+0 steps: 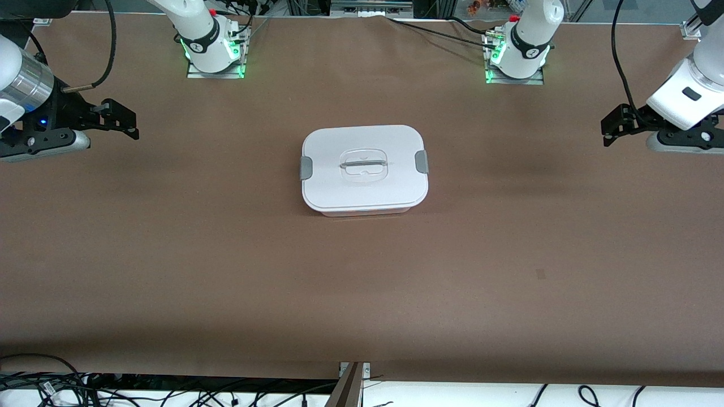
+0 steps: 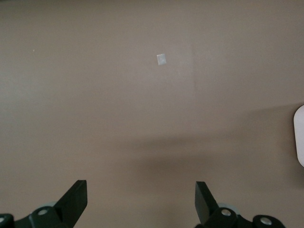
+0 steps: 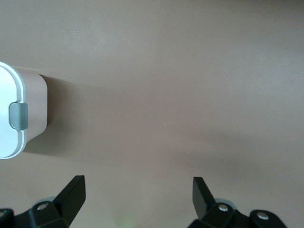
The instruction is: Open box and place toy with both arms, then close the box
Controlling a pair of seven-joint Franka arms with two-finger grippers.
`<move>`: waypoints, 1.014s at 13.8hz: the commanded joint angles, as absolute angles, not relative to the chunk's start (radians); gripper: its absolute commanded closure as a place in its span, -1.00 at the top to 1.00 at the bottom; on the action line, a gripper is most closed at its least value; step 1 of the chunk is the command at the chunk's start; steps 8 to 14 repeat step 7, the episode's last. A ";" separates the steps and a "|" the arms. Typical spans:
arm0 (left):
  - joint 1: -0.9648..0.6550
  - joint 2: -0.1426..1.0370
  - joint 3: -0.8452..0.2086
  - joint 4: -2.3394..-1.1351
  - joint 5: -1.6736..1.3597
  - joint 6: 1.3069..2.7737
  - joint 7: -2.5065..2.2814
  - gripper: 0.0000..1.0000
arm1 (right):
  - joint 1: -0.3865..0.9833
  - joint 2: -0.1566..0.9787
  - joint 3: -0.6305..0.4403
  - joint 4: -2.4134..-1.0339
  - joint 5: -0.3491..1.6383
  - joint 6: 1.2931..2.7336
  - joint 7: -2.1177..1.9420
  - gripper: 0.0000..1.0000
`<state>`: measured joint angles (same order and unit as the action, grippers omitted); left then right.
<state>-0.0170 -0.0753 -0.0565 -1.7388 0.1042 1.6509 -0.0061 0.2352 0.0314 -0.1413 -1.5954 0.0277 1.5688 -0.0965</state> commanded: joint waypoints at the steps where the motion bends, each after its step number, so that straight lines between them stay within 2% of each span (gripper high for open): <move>1: -0.034 -0.117 -0.029 -1.793 0.057 1.680 -0.040 1.00 | 0.227 0.014 -0.135 -1.606 0.015 1.571 -0.089 1.00; 7: -0.038 -0.077 -0.037 -1.743 0.054 1.632 -0.026 1.00 | 0.227 0.014 -0.135 -1.606 0.015 1.571 -0.095 1.00; 14: -0.038 -0.077 -0.037 -1.743 0.054 1.632 -0.026 1.00 | 0.227 0.014 -0.135 -1.606 0.015 1.571 -0.095 1.00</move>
